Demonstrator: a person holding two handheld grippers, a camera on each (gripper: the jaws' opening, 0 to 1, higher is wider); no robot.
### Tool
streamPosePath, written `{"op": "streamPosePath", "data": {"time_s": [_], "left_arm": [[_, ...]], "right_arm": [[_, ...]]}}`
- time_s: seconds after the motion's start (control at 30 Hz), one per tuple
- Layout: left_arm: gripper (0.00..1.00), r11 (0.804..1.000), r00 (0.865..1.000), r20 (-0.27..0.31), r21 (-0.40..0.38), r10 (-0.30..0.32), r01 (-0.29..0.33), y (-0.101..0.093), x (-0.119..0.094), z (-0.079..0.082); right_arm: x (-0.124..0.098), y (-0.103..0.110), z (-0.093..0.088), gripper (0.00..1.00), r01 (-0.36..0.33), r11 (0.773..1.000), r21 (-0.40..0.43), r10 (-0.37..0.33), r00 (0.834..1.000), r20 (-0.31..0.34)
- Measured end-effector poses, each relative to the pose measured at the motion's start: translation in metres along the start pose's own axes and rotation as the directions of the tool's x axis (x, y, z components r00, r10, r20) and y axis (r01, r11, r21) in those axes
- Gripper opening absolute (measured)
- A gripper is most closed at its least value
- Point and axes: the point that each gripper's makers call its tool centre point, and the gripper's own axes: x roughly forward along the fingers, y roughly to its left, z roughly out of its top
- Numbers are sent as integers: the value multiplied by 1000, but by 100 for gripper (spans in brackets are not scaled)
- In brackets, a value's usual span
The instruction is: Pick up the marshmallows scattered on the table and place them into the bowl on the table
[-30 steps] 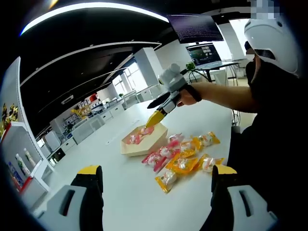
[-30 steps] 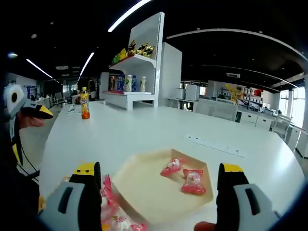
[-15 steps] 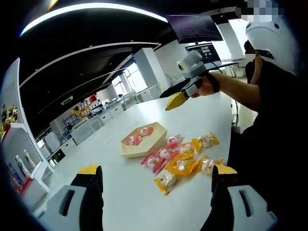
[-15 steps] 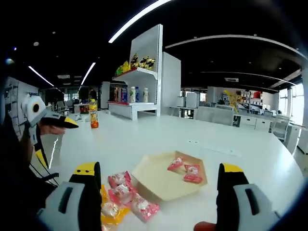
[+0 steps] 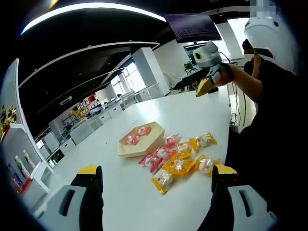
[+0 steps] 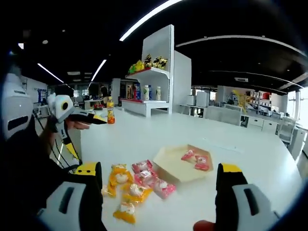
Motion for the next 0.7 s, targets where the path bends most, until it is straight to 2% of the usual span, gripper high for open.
{"op": "streamPosePath", "data": {"time_s": [0.03, 0.07, 0.27, 0.4, 0.7], "left_arm": [[93, 1000, 1000, 1, 0, 1, -1, 0, 0, 1], [93, 1000, 1000, 4, 3, 2, -2, -1, -1, 1], [93, 1000, 1000, -7, 1, 0, 0, -4, 1, -1], [93, 1000, 1000, -7, 3, -9, 9, -7, 2, -1], [93, 1000, 1000, -3, 7, -13, 13, -7, 3, 1]], "right_arm": [[-4, 1, 4, 95, 0, 1000, -8, 0, 1000, 9], [-31, 9, 7, 95, 7, 1000, -25, -7, 1000, 16], [-64, 4, 11, 94, 54, 995, -86, -54, 999, 7], [-74, -4, 11, 92, 89, 991, -104, -89, 996, -1], [-72, 1, 11, 91, 65, 990, -122, -66, 998, -7]]}}
